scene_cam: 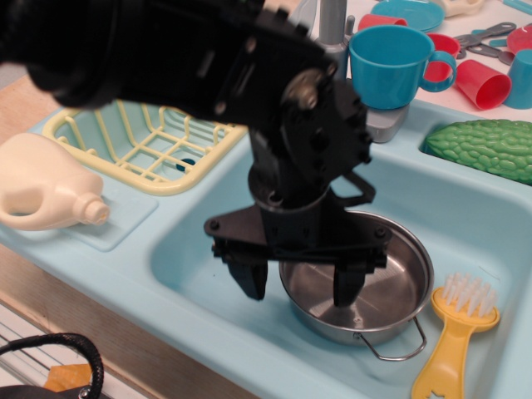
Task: Put pot or pan from sink into drying rack
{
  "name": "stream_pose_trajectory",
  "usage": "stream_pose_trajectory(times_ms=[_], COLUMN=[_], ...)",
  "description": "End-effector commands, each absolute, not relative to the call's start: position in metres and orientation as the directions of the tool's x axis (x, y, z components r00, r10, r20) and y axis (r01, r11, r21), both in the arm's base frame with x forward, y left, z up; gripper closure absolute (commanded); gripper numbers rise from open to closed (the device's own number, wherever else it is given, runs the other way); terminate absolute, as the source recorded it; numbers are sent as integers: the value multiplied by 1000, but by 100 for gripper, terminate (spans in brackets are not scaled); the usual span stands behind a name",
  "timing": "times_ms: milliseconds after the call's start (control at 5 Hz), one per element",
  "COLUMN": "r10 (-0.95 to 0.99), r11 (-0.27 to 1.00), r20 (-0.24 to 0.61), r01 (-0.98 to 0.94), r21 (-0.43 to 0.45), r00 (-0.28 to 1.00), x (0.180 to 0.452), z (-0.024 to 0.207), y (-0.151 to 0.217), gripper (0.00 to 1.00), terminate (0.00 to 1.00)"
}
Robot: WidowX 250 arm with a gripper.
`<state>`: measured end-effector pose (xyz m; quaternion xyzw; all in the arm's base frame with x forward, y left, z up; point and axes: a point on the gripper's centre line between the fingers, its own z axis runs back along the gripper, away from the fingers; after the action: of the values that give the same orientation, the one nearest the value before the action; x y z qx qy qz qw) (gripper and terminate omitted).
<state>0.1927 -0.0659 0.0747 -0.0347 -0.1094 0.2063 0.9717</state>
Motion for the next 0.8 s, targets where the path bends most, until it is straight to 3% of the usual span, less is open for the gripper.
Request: stream_pose_trajectory(times_ms=[0,200,600], r10=[418,419,407], r11=[907,907,913], r20=[213,215,199], r01=[-393,-394,-386], r21=[-149,-148,-135], r00=[883,882,892], x=[197,198,197], z=[63,62,63], y=[-67,-70,-75], gripper=[0,100,100], terminate=[0,0,0])
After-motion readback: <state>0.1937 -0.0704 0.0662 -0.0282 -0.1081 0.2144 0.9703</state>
